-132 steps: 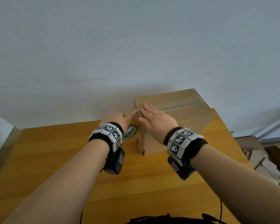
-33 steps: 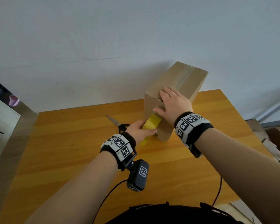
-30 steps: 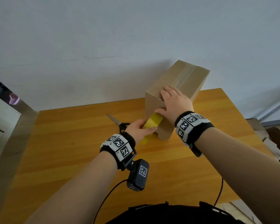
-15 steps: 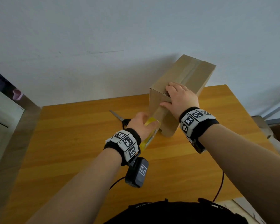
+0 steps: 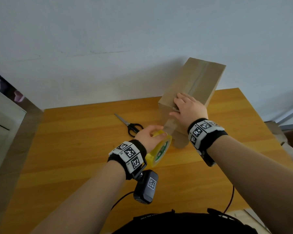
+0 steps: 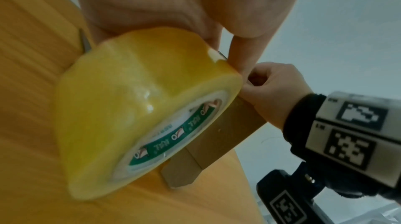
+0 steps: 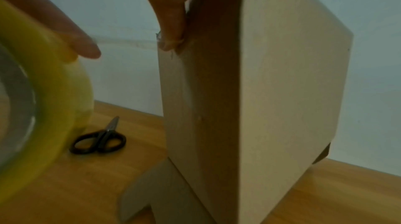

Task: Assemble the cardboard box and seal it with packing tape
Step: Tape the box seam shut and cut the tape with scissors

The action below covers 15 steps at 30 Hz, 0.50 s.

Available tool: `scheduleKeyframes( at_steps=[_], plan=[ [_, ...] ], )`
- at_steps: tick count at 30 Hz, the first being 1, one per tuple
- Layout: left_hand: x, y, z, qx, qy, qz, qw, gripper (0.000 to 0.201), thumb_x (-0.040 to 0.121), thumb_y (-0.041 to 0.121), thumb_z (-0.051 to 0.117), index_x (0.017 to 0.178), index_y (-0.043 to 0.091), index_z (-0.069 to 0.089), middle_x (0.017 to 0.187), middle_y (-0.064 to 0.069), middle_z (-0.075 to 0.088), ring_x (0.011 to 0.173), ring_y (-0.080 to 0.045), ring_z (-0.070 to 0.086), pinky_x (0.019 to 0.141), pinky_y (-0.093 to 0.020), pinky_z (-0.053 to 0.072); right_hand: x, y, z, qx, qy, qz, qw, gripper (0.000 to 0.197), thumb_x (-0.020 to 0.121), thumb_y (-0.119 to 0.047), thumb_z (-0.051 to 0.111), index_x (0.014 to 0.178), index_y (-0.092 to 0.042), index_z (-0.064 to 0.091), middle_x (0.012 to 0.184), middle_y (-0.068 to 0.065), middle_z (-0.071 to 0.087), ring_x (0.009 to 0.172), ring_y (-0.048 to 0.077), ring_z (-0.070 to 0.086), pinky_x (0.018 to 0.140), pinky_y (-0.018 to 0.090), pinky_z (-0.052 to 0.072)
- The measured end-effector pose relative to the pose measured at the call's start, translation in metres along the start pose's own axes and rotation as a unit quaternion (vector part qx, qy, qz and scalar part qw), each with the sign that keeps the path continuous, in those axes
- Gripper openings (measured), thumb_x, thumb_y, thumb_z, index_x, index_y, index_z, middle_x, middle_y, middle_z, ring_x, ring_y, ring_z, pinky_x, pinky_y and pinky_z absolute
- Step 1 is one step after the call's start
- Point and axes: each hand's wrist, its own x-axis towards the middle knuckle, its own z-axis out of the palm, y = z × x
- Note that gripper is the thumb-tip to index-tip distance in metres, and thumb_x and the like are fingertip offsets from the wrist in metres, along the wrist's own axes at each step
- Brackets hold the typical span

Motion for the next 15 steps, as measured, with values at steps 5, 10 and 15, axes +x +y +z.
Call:
scheduleKeyframes(
  at_steps=[5,10,15],
  plan=[
    [0.000,0.001,0.002,-0.032,0.011,-0.002,0.999,0.036,0.087,0.040,0.056,0.121,0.030,0.053,0.132,0.005,0.049,0.121,-0.015,0.044,0.092,-0.022,0.033,0.000,-0.002,-0.009,0.016,0.046,-0.004,0.999,0.058,0.093,-0.045,0.044,0.141,-0.014,0.036,0.152,0.001,0.029,0.142,0.016,0.021,0.113,0.032,0.022],
    [0.004,0.016,-0.001,-0.071,0.048,-0.002,0.996,0.036,0.085,0.039,0.059,0.119,0.028,0.052,0.110,0.002,0.051,0.106,-0.016,0.050,0.091,-0.027,0.042,0.007,-0.013,-0.032,0.009,0.103,-0.023,0.994,0.055,0.093,-0.049,0.040,0.137,-0.016,0.041,0.148,0.000,0.036,0.139,0.015,0.029,0.109,0.032,0.029],
    [0.007,0.010,-0.001,-0.025,0.039,-0.012,0.999,0.032,0.085,0.039,0.059,0.114,0.027,0.053,0.111,0.004,0.052,0.098,-0.014,0.047,0.087,-0.026,0.040,0.004,-0.010,-0.024,0.015,0.076,-0.029,0.997,0.060,0.091,-0.052,0.042,0.138,-0.016,0.038,0.151,0.000,0.031,0.141,0.016,0.023,0.112,0.033,0.024]
  ],
)
